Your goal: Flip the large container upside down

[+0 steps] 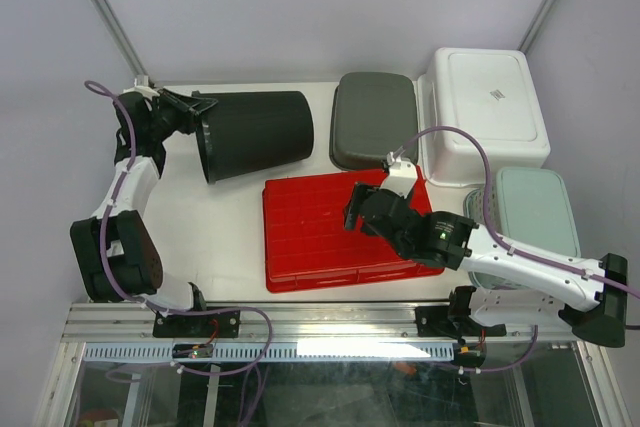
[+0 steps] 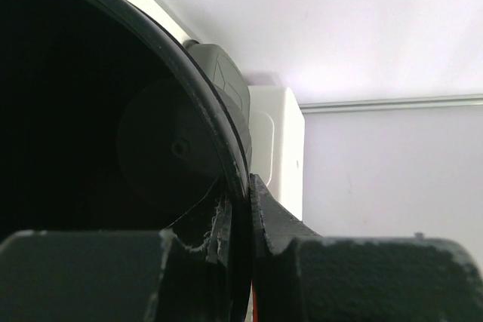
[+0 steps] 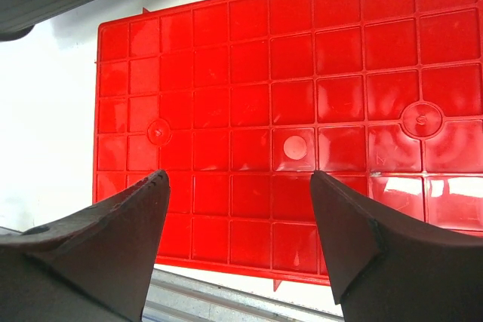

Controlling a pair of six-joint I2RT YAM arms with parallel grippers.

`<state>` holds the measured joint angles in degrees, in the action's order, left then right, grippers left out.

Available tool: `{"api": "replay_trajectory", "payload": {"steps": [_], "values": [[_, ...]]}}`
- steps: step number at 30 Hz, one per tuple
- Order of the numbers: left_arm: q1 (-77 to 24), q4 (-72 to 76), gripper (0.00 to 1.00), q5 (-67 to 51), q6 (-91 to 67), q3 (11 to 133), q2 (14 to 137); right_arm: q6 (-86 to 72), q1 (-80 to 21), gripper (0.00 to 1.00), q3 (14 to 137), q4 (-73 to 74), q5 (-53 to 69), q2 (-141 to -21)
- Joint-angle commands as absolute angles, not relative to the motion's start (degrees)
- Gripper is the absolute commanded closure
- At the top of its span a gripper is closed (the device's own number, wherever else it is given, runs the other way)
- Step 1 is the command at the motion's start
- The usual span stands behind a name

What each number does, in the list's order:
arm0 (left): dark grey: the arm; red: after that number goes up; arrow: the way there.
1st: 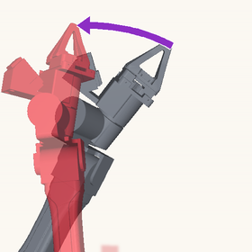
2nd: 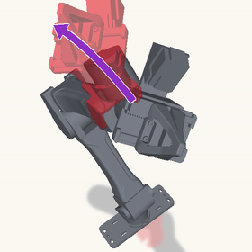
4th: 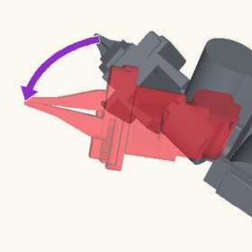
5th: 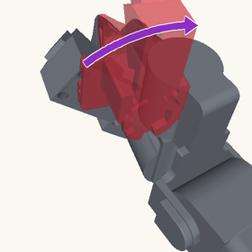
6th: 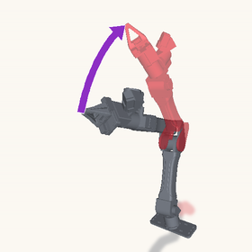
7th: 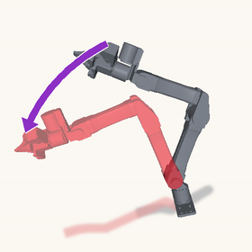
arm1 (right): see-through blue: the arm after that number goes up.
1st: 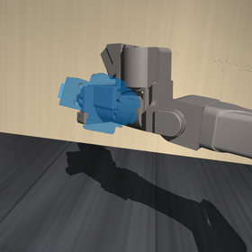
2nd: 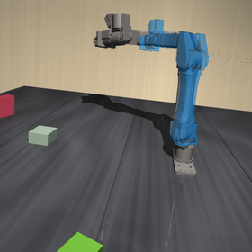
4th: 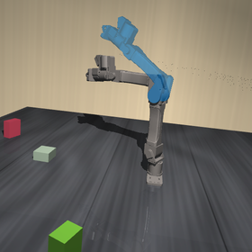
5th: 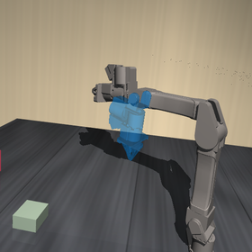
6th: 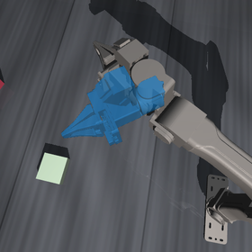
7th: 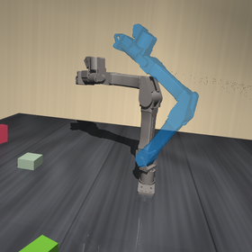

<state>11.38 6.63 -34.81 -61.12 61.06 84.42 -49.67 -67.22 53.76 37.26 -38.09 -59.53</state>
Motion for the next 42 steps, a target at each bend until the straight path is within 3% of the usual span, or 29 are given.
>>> {"api": "replay_trajectory", "payload": {"steps": [1,3,7,9,14,22,25,32,36,40,42], "values": [[11.69,15.19,1.00,-37.97,-62.43,60.47,84.73,-51.45,-67.15,0.21,53.53,36.46,-39.14,-57.94],[11.69,11.55,0.91,-37.37,-58.85,60.76,85.79,-51.65,-67.15,0.21,53.25,36.41,-39.19,-57.77],[11.69,3.53,0.44,-36.11,-51.86,62.36,87.79,-51.77,-67.15,0.22,53.06,36.40,-39.14,-57.57],[11.71,0.17,0.33,-35.68,-48.55,63.80,88.54,-51.77,-67.15,0.21,53.08,36.40,-39.12,-57.72],[11.70,-10.83,0.21,-33.28,-41.13,68.91,89.78,-51.51,-67.15,0.21,53.40,36.16,-38.88,-58.22],[11.67,-22.14,0.18,-27.11,-32.85,75.60,86.52,-51.19,-67.20,0.21,53.78,35.56,-38.49,-59.17],[11.61,-25.70,0.21,-23.86,-30.08,76.96,85.90,-50.89,-67.17,0.21,54.27,35.42,-38.13,-59.85],[10.97,-30.59,0.43,-17.80,-26.12,78.13,84.79,-50.76,-67.15,0.21,54.56,35.12,-37.68,-60.68],[10.79,-31.42,0.64,-16.29,-25.85,78.48,84.49,-50.62,-67.15,0.21,54.91,35.01,-37.51,-61.12],[10.79,-31.70,0.99,-15.74,-26.12,78.30,84.69,-50.55,-67.15,0.21,55.11,34.83,-37.19,-61.58],[10.72,-31.49,1.00,-16.09,-27.27,77.79,85.09,-50.45,-67.15,0.21,55.28,34.80,-37.10,-61.82]]}}
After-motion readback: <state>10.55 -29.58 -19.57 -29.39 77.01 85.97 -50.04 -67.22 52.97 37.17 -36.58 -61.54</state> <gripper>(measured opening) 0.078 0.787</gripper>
